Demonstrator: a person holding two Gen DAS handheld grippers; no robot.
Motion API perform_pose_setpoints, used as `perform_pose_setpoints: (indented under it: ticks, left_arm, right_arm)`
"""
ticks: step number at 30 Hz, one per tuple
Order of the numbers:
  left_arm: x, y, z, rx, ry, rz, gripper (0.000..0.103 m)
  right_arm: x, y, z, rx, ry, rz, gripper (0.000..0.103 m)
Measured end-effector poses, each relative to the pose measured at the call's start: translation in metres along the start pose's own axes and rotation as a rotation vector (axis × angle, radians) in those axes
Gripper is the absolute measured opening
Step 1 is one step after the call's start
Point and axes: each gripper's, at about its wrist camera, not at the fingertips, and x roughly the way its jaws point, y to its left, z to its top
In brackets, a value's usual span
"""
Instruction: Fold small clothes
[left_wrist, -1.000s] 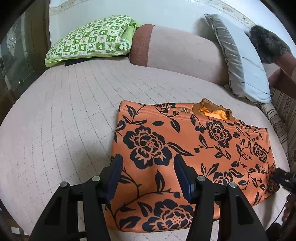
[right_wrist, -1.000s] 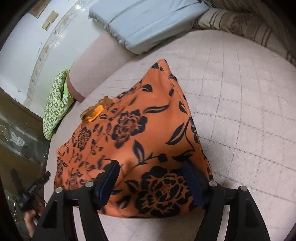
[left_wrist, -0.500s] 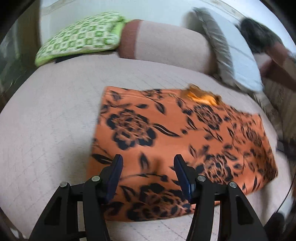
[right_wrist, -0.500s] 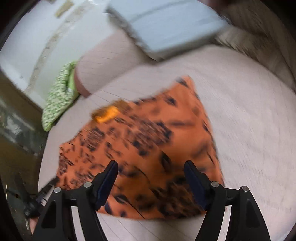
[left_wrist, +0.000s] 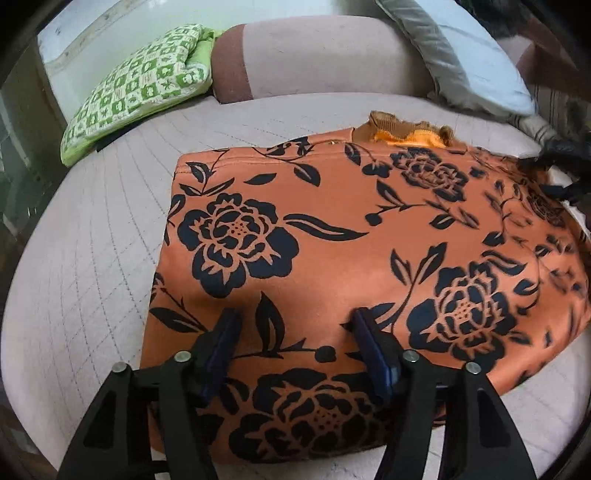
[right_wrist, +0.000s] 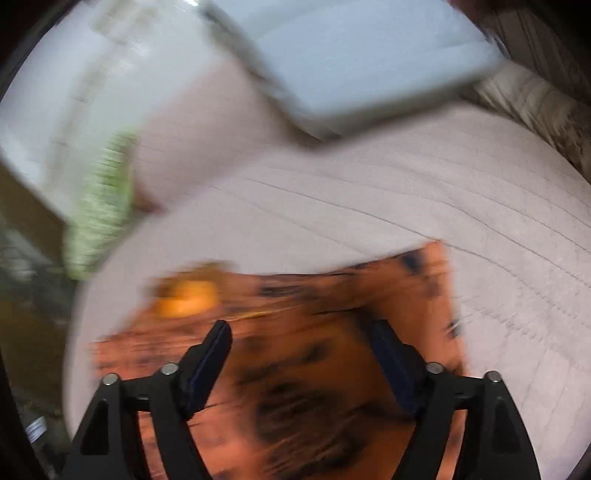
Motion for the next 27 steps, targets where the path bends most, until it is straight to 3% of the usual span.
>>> perform_pose_setpoints:
  ticks: [3, 5, 10, 15, 21, 24, 27]
  left_arm:
    - [-0.001, 0.001, 0.0, -0.012, -0.011, -0.004, 0.068]
    - [-0.002, 0.005, 0.001, -0.035, -0.01, -0.015, 0.068]
    - [-0.012, 0.011, -0.003, -0.111, -0.032, -0.037, 0.068]
    - [-0.041, 0.011, -0.006, -0.139, -0.152, -0.061, 0.068]
    - [-0.048, -0.008, -0.006, -0.084, -0.199, -0.084, 0.073]
    - [-0.047, -0.018, -0.005, -0.045, -0.206, -0.084, 0.073]
    - [-0.027, -0.034, -0.008, 0.013, -0.107, -0.052, 0.079]
  right_arm:
    - [-0.047, 0.0, -0.008, 0.083, -0.104, 0.15, 0.081]
    - [-0.084, -0.002, -0.032, 0.082, -0.174, 0.177, 0.081]
    - [-0.132, -0.029, -0.113, 0.115, -0.163, 0.139, 0.081]
    - [-0.13, -0.086, -0.168, 0.328, -0.11, 0.168, 0.081]
    - [-0.117, -0.087, -0.165, 0.404, -0.115, 0.297, 0.083]
    - [-0.104, -0.082, -0.163, 0.45, -0.101, 0.291, 0.083]
    - [-0.101, -0.073, -0.158, 0.453, -0.107, 0.298, 0.083]
